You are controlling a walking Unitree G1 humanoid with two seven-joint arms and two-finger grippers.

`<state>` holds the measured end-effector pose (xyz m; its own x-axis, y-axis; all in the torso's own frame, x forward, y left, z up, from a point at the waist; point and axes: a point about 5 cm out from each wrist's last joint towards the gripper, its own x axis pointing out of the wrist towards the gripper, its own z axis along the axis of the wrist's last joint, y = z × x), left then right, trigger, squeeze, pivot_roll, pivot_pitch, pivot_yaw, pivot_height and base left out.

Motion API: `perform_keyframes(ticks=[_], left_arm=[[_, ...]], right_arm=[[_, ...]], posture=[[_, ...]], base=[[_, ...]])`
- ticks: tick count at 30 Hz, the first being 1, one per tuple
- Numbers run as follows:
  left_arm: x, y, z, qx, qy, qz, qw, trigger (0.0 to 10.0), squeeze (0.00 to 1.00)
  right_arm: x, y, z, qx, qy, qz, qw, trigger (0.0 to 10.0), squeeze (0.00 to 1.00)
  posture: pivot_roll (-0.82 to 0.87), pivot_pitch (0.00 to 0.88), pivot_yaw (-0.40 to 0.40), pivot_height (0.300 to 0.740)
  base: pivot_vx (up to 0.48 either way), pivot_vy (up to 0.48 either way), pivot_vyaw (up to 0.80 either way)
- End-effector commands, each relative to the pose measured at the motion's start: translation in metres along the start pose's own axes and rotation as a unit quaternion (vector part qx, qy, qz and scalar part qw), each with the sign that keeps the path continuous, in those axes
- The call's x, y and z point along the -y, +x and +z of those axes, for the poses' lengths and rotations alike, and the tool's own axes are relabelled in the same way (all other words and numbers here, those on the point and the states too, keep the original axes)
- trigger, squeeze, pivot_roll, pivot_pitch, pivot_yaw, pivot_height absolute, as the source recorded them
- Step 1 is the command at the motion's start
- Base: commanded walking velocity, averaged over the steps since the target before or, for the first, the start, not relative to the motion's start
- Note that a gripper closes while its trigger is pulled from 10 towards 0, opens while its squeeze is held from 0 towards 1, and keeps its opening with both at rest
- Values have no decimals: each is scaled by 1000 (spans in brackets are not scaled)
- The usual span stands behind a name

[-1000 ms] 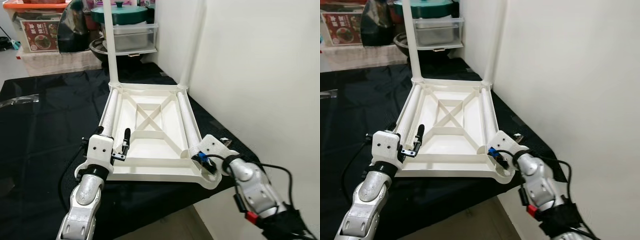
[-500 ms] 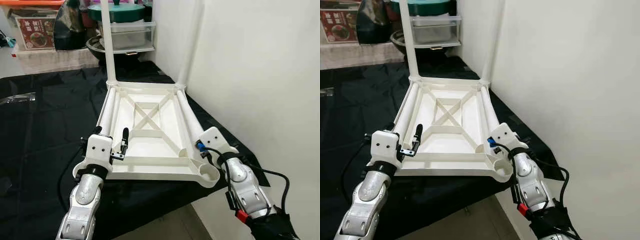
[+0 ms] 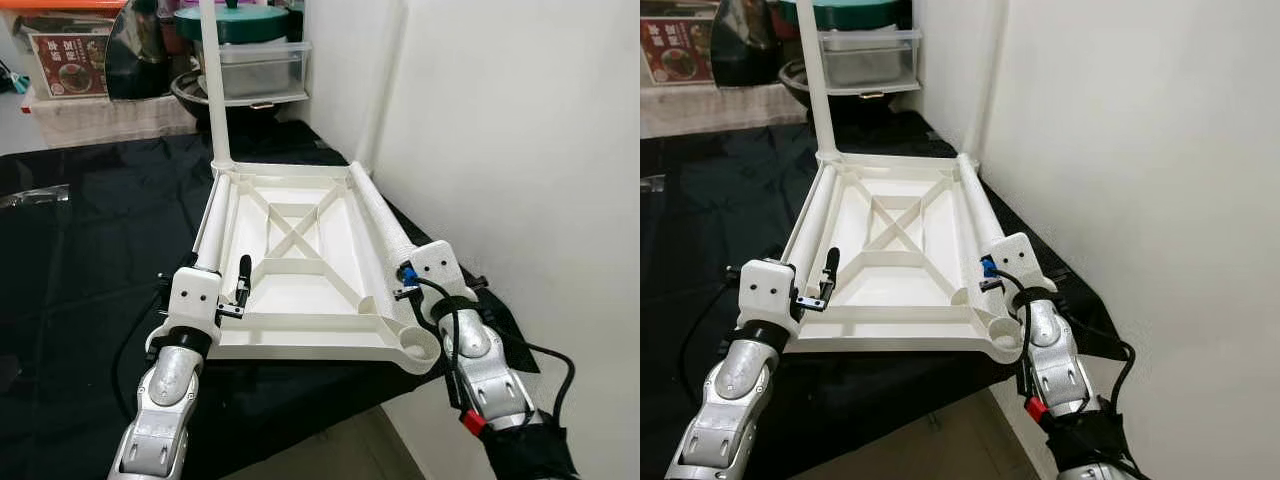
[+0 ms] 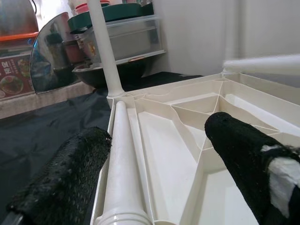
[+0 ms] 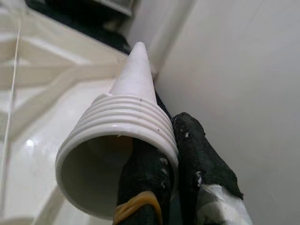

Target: Building children table

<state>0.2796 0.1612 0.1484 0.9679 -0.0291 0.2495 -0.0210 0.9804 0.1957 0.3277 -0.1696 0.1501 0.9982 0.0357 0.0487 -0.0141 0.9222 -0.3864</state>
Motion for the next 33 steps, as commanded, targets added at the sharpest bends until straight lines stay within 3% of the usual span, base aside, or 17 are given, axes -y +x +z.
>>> perform_keyframes(ticks=[1, 5, 6, 10, 11, 15, 16, 18, 19, 20, 21, 22, 24, 25, 26, 29, 33], left_arm=[[-2, 0, -4, -12, 8, 2, 1000, 10000, 0], [-6, 2, -5, -20, -29, 14, 999, 10000, 0], [-8, 3, -5, -24, -68, 22, 997, 10000, 0], [-8, 7, 4, -25, -284, 7, 958, 10000, 0], [-8, 7, 4, -25, -284, 7, 958, 10000, 0], [0, 6, 16, -8, -373, -41, 927, 10000, 0], [3, 3, 23, 7, -422, -64, 904, 10000, 0], [3, 3, 23, 7, -422, -64, 904, 10000, 0], [4, 1, 30, 23, -464, -84, 881, 10000, 0], [4, 1, 30, 23, -464, -84, 881, 10000, 0], [4, -2, 38, 40, -501, -102, 858, 10000, 0], [4, -2, 38, 40, -501, -102, 858, 10000, 0], [0, -2, 45, 58, -544, -117, 829, 10000, 0], [-2, -1, 45, 61, -551, -118, 824, 10000, 0], [-2, -1, 45, 61, -551, -118, 824, 10000, 0], [-3, -1, 44, 54, -574, -127, 807, 10000, 0], [-2, -2, 46, 55, -578, -136, 802, 10000, 0]], right_arm=[[7, 0, 6, 22, 18, -13, 1000, 0, 0], [5, -2, 26, 89, 79, 51, 992, 0, 0], [6, -3, 33, 108, 116, 77, 984, 0, 0], [8, -11, 43, 142, 217, 149, 954, 0, 0], [8, -11, 43, 142, 217, 149, 954, 0, 0], [0, -16, 44, 141, 277, 193, 930, 0, 0], [-6, -17, 41, 136, 302, 211, 920, 0, 0], [-6, -17, 41, 136, 302, 211, 920, 0, 0], [-11, -19, 37, 129, 324, 230, 909, 0, 0], [-11, -19, 37, 129, 324, 230, 909, 0, 0], [-18, -22, 32, 118, 339, 253, 899, 0, 0], [-18, -22, 32, 118, 339, 253, 899, 0, 0], [-27, -31, 25, 102, 366, 301, 875, 0, 0], [-29, -37, 24, 97, 377, 331, 859, 0, 0], [-29, -37, 24, 97, 377, 331, 859, 0, 0], [-33, -52, 21, 84, 403, 403, 818, 0, 0], [-34, -55, 18, 76, 399, 417, 813, 0, 0]], posture=[[7, 0, -89, 740], [1, 0, -78, 740], [-2, 0, -77, 740], [1, 0, -80, 740], [1, 0, -80, 740], [4, 0, -83, 740], [13, 0, -86, 740], [13, 0, -86, 740], [13, 0, -86, 740], [13, 0, -86, 740], [17, 0, -89, 740], [17, 0, -89, 740], [17, 0, -91, 740], [17, 0, -91, 740], [17, 0, -91, 740], [13, 0, -92, 740], [13, 0, -92, 740]], base=[[0, 0, 0], [0, 0, 0], [0, 0, 0], [0, 0, 0], [0, 0, 0], [0, 0, 0], [0, 0, 0], [0, 0, 0], [0, 0, 0], [0, 0, 0], [0, 0, 0], [0, 0, 0], [0, 0, 0], [0, 0, 0], [0, 0, 0], [0, 0, 0], [0, 0, 0]])
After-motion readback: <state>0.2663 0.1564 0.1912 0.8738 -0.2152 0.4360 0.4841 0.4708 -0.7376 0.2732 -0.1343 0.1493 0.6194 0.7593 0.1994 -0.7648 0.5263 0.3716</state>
